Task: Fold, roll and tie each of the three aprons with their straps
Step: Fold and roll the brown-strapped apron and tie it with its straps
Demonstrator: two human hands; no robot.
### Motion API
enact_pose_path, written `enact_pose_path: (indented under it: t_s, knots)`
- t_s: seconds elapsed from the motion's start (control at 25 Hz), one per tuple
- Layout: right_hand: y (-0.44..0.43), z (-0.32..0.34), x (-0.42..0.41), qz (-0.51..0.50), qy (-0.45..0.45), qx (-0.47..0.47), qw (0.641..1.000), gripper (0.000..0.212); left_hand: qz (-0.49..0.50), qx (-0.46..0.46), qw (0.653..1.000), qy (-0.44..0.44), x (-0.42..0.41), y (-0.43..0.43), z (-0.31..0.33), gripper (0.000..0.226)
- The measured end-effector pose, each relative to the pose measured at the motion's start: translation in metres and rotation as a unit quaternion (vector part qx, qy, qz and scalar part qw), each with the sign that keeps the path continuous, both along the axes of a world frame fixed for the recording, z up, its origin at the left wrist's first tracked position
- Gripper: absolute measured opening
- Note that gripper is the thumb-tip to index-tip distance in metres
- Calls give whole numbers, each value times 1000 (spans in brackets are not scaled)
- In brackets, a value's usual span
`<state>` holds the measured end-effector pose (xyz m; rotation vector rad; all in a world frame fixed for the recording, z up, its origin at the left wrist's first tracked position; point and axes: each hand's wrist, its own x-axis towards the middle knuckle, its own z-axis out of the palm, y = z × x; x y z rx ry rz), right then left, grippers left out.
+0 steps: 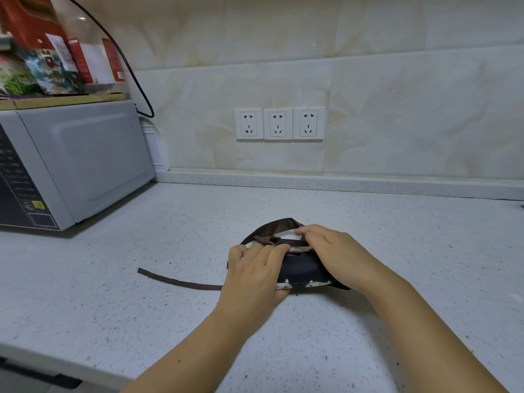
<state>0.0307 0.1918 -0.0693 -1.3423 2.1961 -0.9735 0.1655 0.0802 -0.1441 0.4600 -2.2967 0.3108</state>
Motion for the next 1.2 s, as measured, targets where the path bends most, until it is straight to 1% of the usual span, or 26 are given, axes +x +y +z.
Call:
enact_pose_path:
  t_s: [0.08, 0.16, 0.2, 0.24, 0.4, 0.56, 0.64, 0.68, 0.72, 0.76, 0.8, 0.84, 0.88, 0.92, 0.96, 1.0, 1.04, 1.08, 1.2]
  knots:
    - [1, 4, 1, 17, -19, 30, 999, 36, -7, -13, 1000, 9, 1, 0, 0, 55]
    - [5, 10, 2, 21, -97, 57, 993, 34, -15, -23, 1000, 13, 2, 1, 1, 58]
    - [7, 13, 2, 22, -123, 68, 990, 34, -22, -28, 999, 14, 2, 1, 2, 57]
    - [9, 14, 2, 20, -124, 76, 989, 37, -29, -33, 999, 15, 2, 2, 2, 57]
    - [2, 6, -2, -29, -55, 70, 996, 43, -23, -39, 999, 17, 1, 3, 2, 59]
    - [0, -2, -5, -20, 57, 19, 998, 38, 0, -47, 999, 21, 1, 3, 2, 50]
    - [-1, -5, -5, -8, 56, 19, 998, 35, 7, -61, 998, 26, 2, 4, 2, 45]
    - [-3, -7, -5, -13, 47, 2, 999, 32, 12, -66, 997, 30, 2, 4, 3, 43]
    - [-5, -8, -7, -42, 53, -53, 996, 26, 20, -68, 997, 36, 3, 4, 4, 42]
    - [-5, -8, -9, -103, 68, -144, 982, 19, 30, -65, 996, 46, 4, 4, 6, 42]
    - [-3, -7, -12, -178, 66, -224, 956, 19, 39, -60, 996, 59, 5, 3, 7, 42]
    - [-1, -5, -17, -233, 27, -250, 939, 30, 48, -56, 995, 70, 6, 3, 9, 42]
    - [3, 0, -20, -247, -53, -209, 945, 50, 54, -54, 994, 78, 6, 3, 10, 43]
    - [6, 4, -20, -219, -160, -120, 955, 72, 54, -56, 994, 81, 5, 3, 11, 45]
    - [6, 3, -18, -166, -271, -40, 947, 82, 48, -62, 994, 81, 5, 3, 11, 46]
    - [6, 4, -13, -119, -355, -3, 927, 82, 39, -69, 994, 80, 4, 4, 10, 48]
    - [6, 3, -10, -93, -406, -5, 909, 74, 29, -74, 994, 80, 4, 4, 9, 51]
    - [5, 4, -8, -78, -436, -26, 896, 64, 22, -76, 993, 82, 4, 5, 10, 54]
    - [3, 1, -9, -50, -467, -73, 880, 36, 12, -83, 993, 79, 5, 6, 10, 57]
